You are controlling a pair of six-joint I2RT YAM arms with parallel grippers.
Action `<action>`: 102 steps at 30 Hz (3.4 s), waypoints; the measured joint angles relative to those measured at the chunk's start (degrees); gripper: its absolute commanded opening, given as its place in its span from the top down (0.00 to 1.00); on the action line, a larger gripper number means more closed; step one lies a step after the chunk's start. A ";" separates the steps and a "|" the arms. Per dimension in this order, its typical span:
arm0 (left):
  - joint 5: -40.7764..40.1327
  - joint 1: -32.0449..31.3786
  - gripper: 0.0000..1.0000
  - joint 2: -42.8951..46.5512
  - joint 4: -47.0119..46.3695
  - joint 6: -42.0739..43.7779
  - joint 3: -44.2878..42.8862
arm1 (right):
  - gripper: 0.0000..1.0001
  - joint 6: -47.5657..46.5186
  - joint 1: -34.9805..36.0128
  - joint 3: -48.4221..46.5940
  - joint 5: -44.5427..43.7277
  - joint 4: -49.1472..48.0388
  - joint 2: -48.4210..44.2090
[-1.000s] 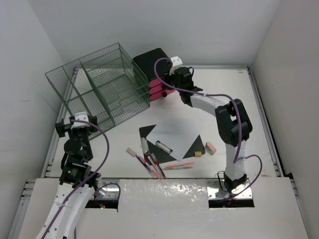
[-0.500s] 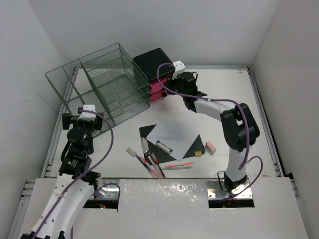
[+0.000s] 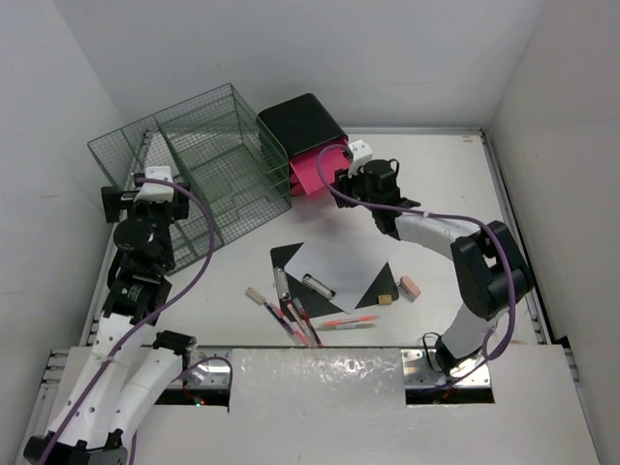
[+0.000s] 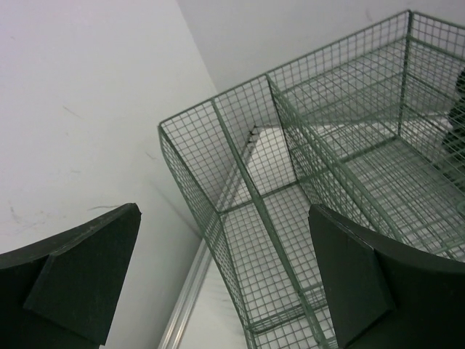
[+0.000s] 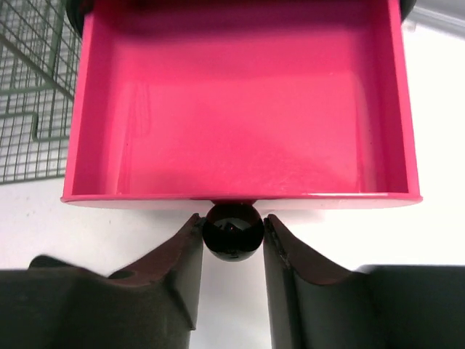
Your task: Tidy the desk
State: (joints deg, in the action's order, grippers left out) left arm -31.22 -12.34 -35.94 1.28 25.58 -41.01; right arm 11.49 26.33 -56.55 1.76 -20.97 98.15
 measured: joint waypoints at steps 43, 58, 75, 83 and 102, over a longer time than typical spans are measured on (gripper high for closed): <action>-2.80 -0.50 0.00 -1.60 -1.27 -0.15 1.29 | 0.55 -3.13 34.40 20.17 0.37 16.72 -12.26; -3.52 -0.83 0.00 1.09 -1.33 -0.15 1.62 | 0.57 -0.48 37.27 16.39 -0.35 16.70 -4.35; -3.67 -0.85 0.00 1.62 -1.40 -0.15 1.62 | 1.00 2.97 37.00 11.82 -8.24 18.86 -0.22; -3.65 -0.85 0.00 1.33 -1.38 -0.15 1.62 | 1.00 3.43 35.41 11.72 -7.65 18.88 -0.37; -3.72 -0.87 0.00 1.29 -1.36 -0.13 1.64 | 1.00 -25.99 23.78 1.95 -2.32 17.97 -18.08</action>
State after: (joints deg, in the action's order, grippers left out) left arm -34.94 -13.21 -34.65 -0.08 25.45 -39.38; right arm -14.50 50.11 -54.61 -0.56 -3.01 80.07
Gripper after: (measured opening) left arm 0.996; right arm 0.023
